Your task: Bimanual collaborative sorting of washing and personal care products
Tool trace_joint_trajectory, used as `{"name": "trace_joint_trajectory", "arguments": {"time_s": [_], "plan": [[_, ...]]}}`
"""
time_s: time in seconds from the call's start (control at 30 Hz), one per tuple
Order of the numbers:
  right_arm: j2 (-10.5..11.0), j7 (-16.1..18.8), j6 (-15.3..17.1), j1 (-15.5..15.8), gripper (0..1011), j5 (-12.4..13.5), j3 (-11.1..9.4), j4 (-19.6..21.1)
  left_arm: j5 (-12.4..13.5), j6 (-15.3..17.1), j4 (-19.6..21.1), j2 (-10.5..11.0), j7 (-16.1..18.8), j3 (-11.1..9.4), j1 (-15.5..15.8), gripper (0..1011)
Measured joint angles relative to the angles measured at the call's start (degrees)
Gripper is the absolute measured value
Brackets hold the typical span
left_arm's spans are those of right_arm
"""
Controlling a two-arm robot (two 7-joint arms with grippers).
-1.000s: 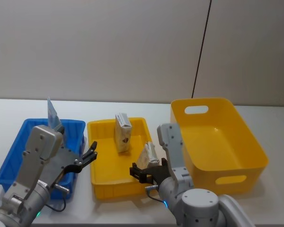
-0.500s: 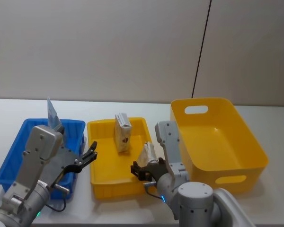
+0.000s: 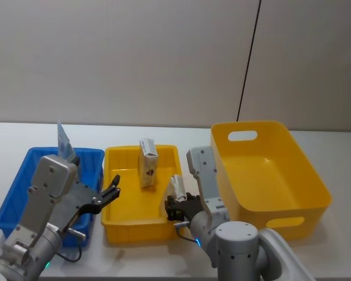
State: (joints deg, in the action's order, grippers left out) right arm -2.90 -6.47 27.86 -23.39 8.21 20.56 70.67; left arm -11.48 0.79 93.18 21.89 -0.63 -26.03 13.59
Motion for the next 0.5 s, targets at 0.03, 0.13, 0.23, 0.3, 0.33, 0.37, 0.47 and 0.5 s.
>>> {"name": "trace_joint_trajectory", "arguments": {"time_s": [0.03, 0.13, 0.23, 0.3, 0.33, 0.37, 0.47, 0.5], "plan": [[0.0, 0.0, -0.1, -0.1, 447, -0.1, 0.1, -0.1, 0.0, 0.0, 0.0, 0.0, 0.0, 0.0, 0.0, 1001], [0.0, 0.0, -0.4, -0.3, 379, -0.6, 0.4, -0.4, 0.0, 0.0, 0.0, 0.0, 0.0, 0.0, 0.0, 1001], [0.0, 0.0, -0.6, -0.4, 300, -1.2, 0.7, -0.5, 0.0, 0.0, 0.0, 0.0, 0.0, 0.0, 0.0, 1001], [0.0, -0.1, -0.8, -0.4, 282, -1.7, 1.0, -0.5, 0.0, 0.0, 0.0, 0.0, 0.0, 0.0, 0.0, 1001], [0.0, -0.1, -0.8, -0.4, 267, -1.9, 1.1, -0.5, 0.0, 0.0, 0.0, 0.0, 0.0, 0.0, 0.0, 1001], [0.0, -0.2, -0.9, -0.4, 267, -2.1, 1.2, -0.5, 0.0, 0.0, 0.0, 0.0, 0.0, 0.0, 0.0, 1001], [0.2, -0.3, -1.2, -0.5, 223, -2.7, 1.6, -0.5, 0.0, 0.0, 0.0, 0.0, 0.0, 0.0, 0.0, 1001], [0.2, -0.3, -1.3, -0.5, 205, -2.9, 1.7, -0.5, 0.0, 0.0, 0.0, 0.0, 0.0, 0.0, 0.0, 1001]]}}
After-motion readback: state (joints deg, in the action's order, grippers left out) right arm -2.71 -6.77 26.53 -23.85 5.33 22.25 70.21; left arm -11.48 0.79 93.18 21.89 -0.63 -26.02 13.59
